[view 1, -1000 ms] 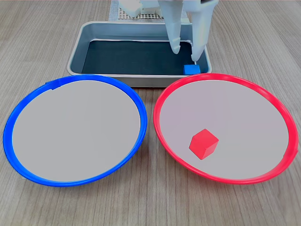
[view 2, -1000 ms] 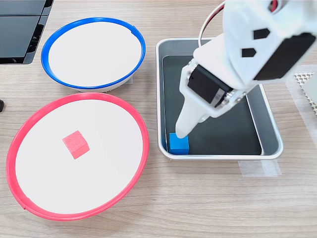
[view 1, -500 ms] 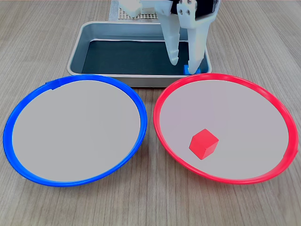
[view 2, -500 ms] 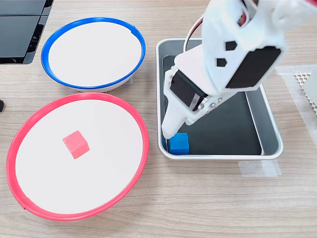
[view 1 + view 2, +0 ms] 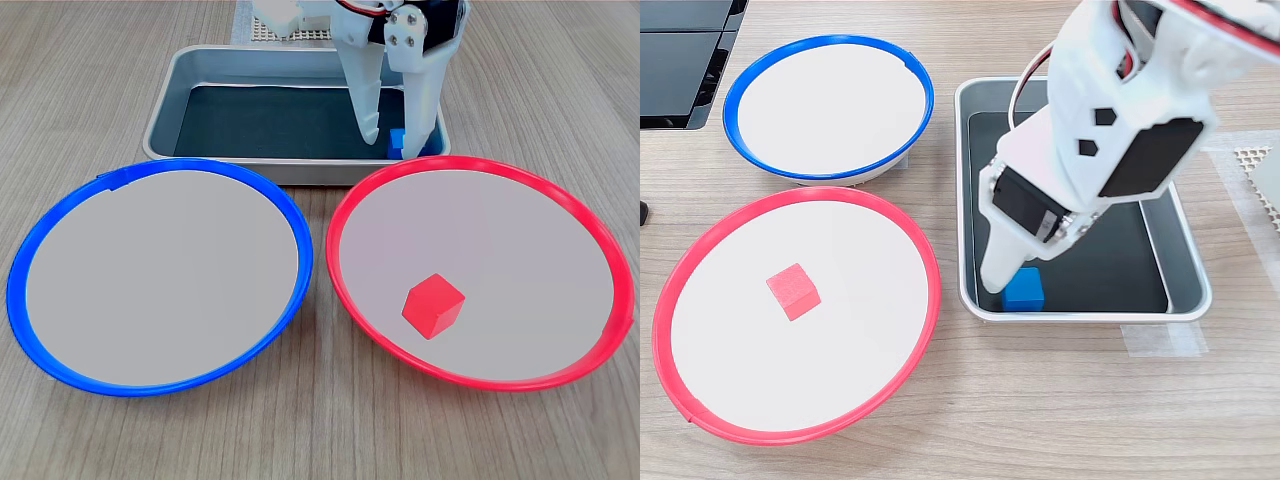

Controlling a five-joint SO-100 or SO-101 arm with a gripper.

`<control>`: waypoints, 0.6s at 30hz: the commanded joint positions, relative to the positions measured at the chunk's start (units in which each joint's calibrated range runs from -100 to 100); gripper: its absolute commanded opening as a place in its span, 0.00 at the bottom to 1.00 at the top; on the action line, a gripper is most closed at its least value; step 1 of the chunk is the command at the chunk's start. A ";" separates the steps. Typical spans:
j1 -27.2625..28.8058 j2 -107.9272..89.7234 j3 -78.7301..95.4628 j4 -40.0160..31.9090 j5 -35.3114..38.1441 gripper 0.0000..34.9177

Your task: Move two blocks from tray to matching dishes

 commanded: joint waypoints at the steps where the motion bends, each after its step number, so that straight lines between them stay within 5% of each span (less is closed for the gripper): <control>1: 0.80 -2.95 0.63 4.55 4.00 0.34; 6: 2.87 -5.50 1.45 6.37 5.81 0.34; 14: 4.09 -5.76 0.90 9.01 -1.37 0.40; 18: 3.24 -7.89 1.45 11.24 0.20 0.34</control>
